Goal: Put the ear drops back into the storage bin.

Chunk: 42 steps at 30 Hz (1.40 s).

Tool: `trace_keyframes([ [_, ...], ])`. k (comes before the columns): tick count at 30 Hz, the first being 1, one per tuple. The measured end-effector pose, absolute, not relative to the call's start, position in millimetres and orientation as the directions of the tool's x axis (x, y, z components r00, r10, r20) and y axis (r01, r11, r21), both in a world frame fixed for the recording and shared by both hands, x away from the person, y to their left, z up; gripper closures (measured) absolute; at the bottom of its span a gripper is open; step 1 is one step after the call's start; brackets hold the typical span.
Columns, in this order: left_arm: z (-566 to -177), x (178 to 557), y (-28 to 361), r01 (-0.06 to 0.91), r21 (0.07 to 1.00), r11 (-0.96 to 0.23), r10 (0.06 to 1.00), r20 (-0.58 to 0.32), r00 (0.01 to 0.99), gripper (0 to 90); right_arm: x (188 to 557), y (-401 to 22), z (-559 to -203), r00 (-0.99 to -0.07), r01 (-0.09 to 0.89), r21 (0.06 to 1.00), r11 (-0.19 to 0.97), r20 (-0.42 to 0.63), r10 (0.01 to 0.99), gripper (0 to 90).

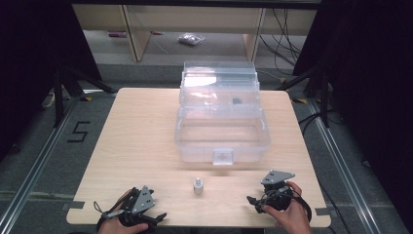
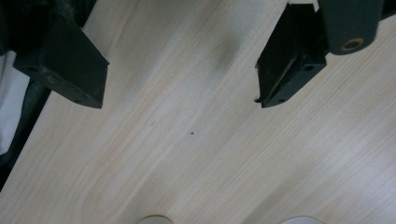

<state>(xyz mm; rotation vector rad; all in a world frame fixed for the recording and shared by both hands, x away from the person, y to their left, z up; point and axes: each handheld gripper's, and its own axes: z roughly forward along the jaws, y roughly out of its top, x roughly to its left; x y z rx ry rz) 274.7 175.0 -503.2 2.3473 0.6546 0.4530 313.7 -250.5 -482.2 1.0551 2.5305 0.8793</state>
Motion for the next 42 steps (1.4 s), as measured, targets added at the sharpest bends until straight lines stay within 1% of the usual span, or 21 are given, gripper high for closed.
trace_keyframes([
  [2, -503, 275, 175, 0.334, 0.668, -0.665, 0.559, 0.148, 0.816, 15.7, 313, -248, -482, -0.696, 0.563, 0.622, 0.544, 0.003, 0.718, 20.6],
  [3, -503, 275, 175, 0.333, 0.668, -0.665, 0.558, 0.148, 0.817, 15.7, 314, -249, -481, -0.709, 0.552, 0.617, 0.561, -0.008, 0.705, 20.6],
  [4, -503, 275, 175, 0.333, 0.668, -0.665, 0.558, 0.148, 0.817, 15.7, 313, -247, -480, -0.701, 0.568, 0.606, 0.557, 0.002, 0.713, 20.5],
  [7, -503, 276, 175, 0.333, 0.665, -0.669, 0.558, 0.152, 0.816, 15.7, 314, -244, -479, -0.709, 0.564, 0.602, 0.565, 0.004, 0.705, 20.7],
  [10, -504, 276, 175, 0.335, 0.667, -0.665, 0.562, 0.152, 0.813, 15.7, 316, -241, -478, -0.74, 0.526, 0.604, 0.599, -0.021, 0.672, 20.6],
  [11, -504, 276, 175, 0.336, 0.668, -0.664, 0.564, 0.152, 0.812, 15.7, 317, -240, -475, -0.751, 0.522, 0.589, 0.617, -0.026, 0.66, 20.7],
  [13, -504, 276, 175, 0.337, 0.668, -0.663, 0.564, 0.151, 0.812, 15.7, 316, -238, -474, -0.747, 0.527, 0.59, 0.612, -0.023, 0.665, 20.7],
  [14, -505, 275, 174, 0.356, 0.673, -0.649, 0.579, 0.133, 0.804, 15.7, 318, -235, -472, -0.773, 0.508, 0.579, 0.638, -0.02, 0.634, 21.6],
  [18, -505, 275, 175, 0.356, 0.672, -0.649, 0.576, 0.129, 0.807, 15.7, 319, -229, -470, -0.786, 0.496, 0.57, 0.655, -0.027, 0.618, 22.2],
  [20, -505, 275, 175, 0.357, 0.671, -0.65, 0.576, 0.128, 0.807, 15.7, 318, -225, -468, -0.773, 0.525, 0.545, 0.654, -0.017, 0.634, 23.2],
  [22, -504, 276, 176, 0.34, 0.667, -0.663, 0.565, 0.147, 0.812, 15.7, 319, -220, -467, -0.775, 0.518, 0.549, 0.655, -0.023, 0.632, 23.9],
  [23, -504, 276, 176, 0.341, 0.667, -0.663, 0.565, 0.146, 0.812, 15.7, 320, -218, -466, -0.786, 0.516, 0.535, 0.669, -0.014, 0.617, 24.0],
  [24, -504, 276, 176, 0.342, 0.667, -0.661, 0.566, 0.144, 0.812, 15.7, 322, -216, -466, -0.798, 0.496, 0.531, 0.687, -0.033, 0.602, 24.4],
  [26, -505, 276, 176, 0.343, 0.669, -0.659, 0.57, 0.147, 0.809, 15.7, 322, -211, -463, -0.796, 0.502, 0.519, 0.692, -0.036, 0.604, 24.8],
  [30, -504, 275, 176, 0.346, 0.674, -0.653, 0.57, 0.137, 0.81, 15.7, 324, -204, -458, -0.833, 0.464, 0.505, 0.728, -0.032, 0.553, 25.4],
  [31, -504, 275, 176, 0.345, 0.673, -0.654, 0.57, 0.138, 0.81, 15.7, 325, -202, -457, -0.847, 0.441, 0.506, 0.742, -0.039, 0.53, 25.7],
  [32, -504, 275, 176, 0.345, 0.673, -0.654, 0.569, 0.138, 0.81, 15.7, 325, -200, -454, -0.85, 0.446, 0.495, 0.746, -0.027, 0.527, 25.9],
  [34, -504, 275, 176, 0.345, 0.675, -0.652, 0.572, 0.138, 0.809, 15.7, 327, -195, -450, -0.866, 0.416, 0.488, 0.767, -0.045, 0.498, 26.4],
  [39, -504, 276, 176, 0.346, 0.672, -0.655, 0.574, 0.146, 0.805, 15.7, 329, -179, -444, -0.884, 0.394, 0.476, 0.787, -0.039, 0.466, 27.8],
  [40, -505, 275, 176, 0.357, 0.679, -0.642, 0.583, 0.128, 0.803, 15.7, 330, -177, -443, -0.891, 0.381, 0.472, 0.795, -0.042, 0.452, 28.0],
  [42, -504, 275, 176, 0.345, 0.677, -0.65, 0.572, 0.137, 0.808, 15.7, 331, -170, -443, -0.902, 0.363, 0.467, 0.806, -0.043, 0.431, 28.5],
])
